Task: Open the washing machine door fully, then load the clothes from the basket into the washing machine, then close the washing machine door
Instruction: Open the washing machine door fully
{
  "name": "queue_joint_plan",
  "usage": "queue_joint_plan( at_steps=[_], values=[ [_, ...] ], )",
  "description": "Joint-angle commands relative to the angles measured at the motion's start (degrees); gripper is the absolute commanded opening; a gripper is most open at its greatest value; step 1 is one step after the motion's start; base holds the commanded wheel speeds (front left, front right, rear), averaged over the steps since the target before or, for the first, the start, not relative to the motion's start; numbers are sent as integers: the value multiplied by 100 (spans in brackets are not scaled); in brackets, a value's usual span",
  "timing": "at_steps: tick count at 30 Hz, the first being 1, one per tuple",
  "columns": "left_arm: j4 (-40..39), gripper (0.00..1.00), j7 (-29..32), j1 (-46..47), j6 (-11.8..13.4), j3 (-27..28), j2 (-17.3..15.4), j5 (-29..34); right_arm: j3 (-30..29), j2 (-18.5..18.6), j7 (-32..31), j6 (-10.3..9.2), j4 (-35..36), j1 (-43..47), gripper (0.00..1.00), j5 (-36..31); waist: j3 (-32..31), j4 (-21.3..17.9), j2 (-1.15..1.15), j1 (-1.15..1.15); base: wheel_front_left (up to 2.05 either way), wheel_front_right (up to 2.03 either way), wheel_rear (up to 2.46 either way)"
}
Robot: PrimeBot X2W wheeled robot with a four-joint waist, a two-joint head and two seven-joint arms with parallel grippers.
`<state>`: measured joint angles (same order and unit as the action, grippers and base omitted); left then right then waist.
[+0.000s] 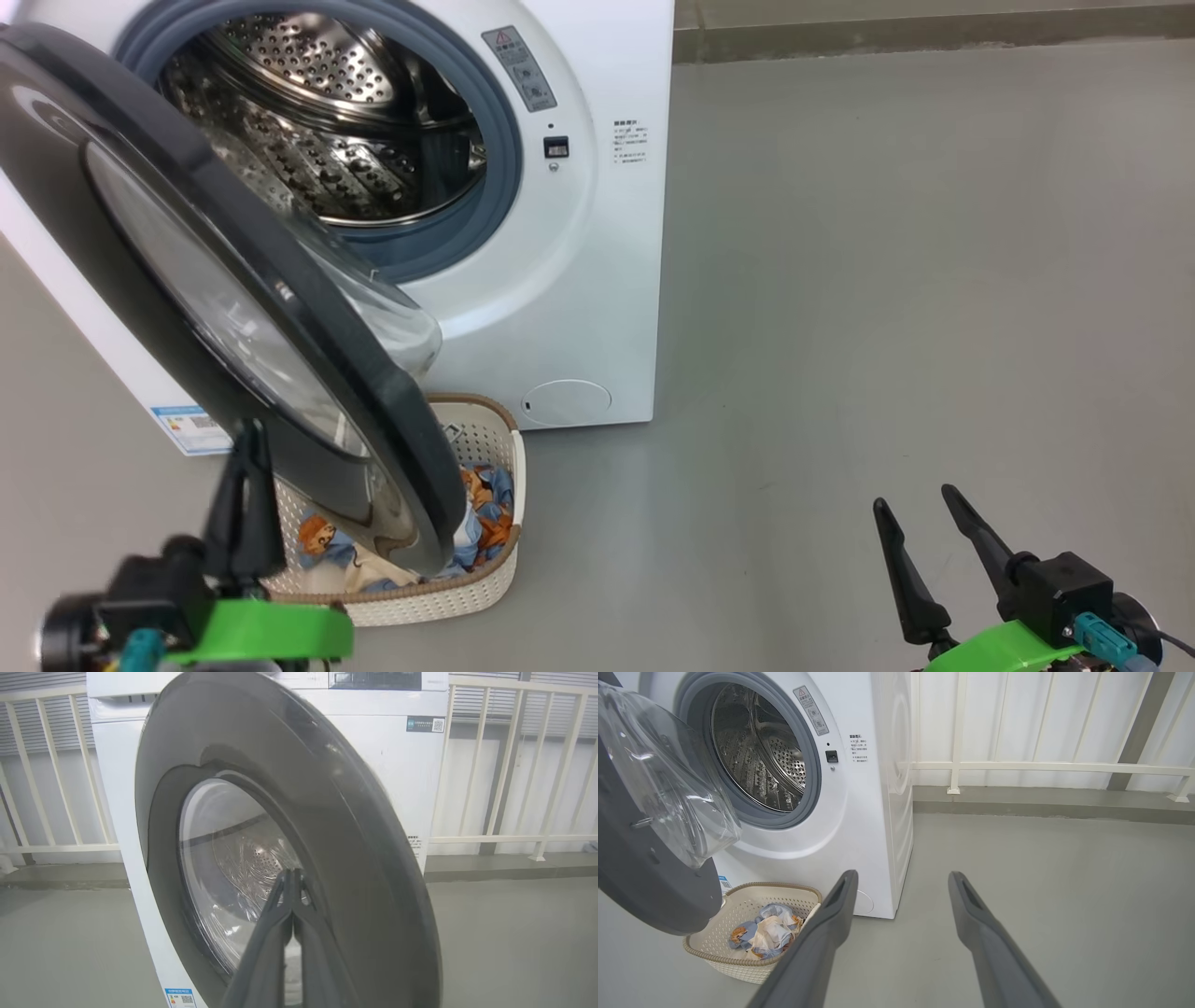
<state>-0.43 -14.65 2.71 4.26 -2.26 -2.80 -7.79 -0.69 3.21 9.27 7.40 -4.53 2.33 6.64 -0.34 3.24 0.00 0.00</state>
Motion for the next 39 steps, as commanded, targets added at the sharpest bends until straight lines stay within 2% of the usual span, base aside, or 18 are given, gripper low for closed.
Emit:
queue_joint_plan(
  at_steps=[1,11,16,22,30,39],
  values=[
    [-218,0,-35,308,-26,236,-99,60,150,6,67,9,119,-171,100,-68,-7,0,0,0,0,0,0],
    [-504,0,-35,829,-142,158,-120,113,153,-9,103,9,45,-203,100,-80,-12,-37,0,0,0,0,0],
    [-658,0,-8,1089,-185,-119,-92,118,156,-16,127,9,27,-224,100,-79,19,-57,0,0,0,0,0],
    [-788,0,337,1330,-239,-604,-55,83,147,-22,146,9,23,-274,100,-82,93,-93,0,0,0,0,0],
    [-548,0,685,1446,-253,-1133,-26,-131,153,-28,207,9,-39,-347,100,-55,176,-179,0,0,0,0,0],
    [5,0,1127,1358,-197,-1485,-16,-427,153,-32,288,9,-139,-374,100,-24,235,-228,0,0,0,0,0]
  ],
)
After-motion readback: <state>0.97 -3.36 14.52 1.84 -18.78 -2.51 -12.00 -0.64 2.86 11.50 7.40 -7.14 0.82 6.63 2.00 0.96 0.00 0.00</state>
